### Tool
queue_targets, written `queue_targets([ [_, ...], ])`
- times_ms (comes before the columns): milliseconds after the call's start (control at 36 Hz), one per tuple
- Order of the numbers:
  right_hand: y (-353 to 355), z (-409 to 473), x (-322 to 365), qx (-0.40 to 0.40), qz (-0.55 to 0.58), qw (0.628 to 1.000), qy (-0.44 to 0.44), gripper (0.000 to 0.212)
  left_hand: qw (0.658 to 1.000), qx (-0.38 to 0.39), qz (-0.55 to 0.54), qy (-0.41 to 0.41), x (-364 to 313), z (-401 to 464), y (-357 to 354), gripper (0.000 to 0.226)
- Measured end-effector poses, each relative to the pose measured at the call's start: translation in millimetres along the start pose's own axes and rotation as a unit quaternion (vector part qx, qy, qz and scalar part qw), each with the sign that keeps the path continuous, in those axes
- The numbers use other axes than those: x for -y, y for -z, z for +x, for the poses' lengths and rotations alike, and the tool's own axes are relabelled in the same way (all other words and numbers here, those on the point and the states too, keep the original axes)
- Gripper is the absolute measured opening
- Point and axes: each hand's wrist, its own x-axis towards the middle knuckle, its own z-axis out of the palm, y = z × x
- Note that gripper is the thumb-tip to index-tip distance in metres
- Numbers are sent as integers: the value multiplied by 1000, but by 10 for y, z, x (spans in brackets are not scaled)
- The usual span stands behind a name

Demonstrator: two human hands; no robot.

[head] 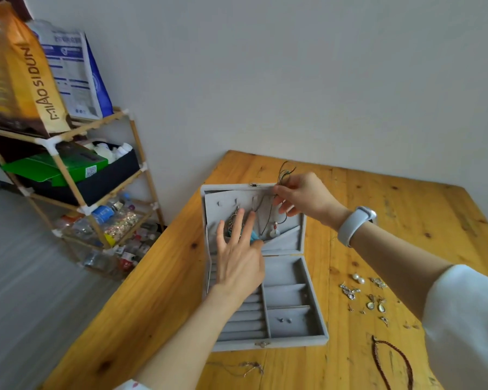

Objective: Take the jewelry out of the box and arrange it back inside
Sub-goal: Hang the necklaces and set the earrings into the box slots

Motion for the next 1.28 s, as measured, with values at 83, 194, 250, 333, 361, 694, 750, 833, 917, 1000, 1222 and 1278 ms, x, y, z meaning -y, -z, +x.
queue_targets([
  [83,-101,-20,-113,7,-52,999,8,18,1000,-4,-9,-1,-2,-12,-14,18],
  [194,-212,-19,-227,22,-100,995,-7,23,1000,-5,-29,-4,-7,-46,-33,17],
  [250,-256,-4,-273,31,-153,988,-9,28,999,-11,-37,-5,-2,-57,-25,16],
  [333,-332,13,-347,35,-214,976,-19,34,999,-18,-33,-5,15,-69,-15,18],
  [361,-361,9,-370,41,-243,969,-26,31,999,-18,-30,-4,22,-75,-15,20],
  [694,-389,17,-472,26,-261,963,-57,23,1000,-21,-22,0,44,-6,-76,26],
  [750,-343,-2,-499,-9,-234,972,-37,25,1000,-19,-25,0,49,-1,-85,28],
  [833,-302,-49,-483,-49,-186,981,7,25,1000,-11,-27,5,41,7,-89,28],
  [917,-284,-66,-452,-70,-154,984,50,23,999,-9,-32,11,26,13,-90,27],
  [1000,-278,-70,-439,-82,-124,986,79,10,999,-8,-31,9,29,12,-83,27],
  [1222,-308,-43,-400,-126,-61,985,96,16,1000,-3,-24,-7,38,7,-108,28],
  [1278,-344,-26,-404,-159,-61,980,99,16,1000,1,-22,-11,37,-6,-124,28],
])
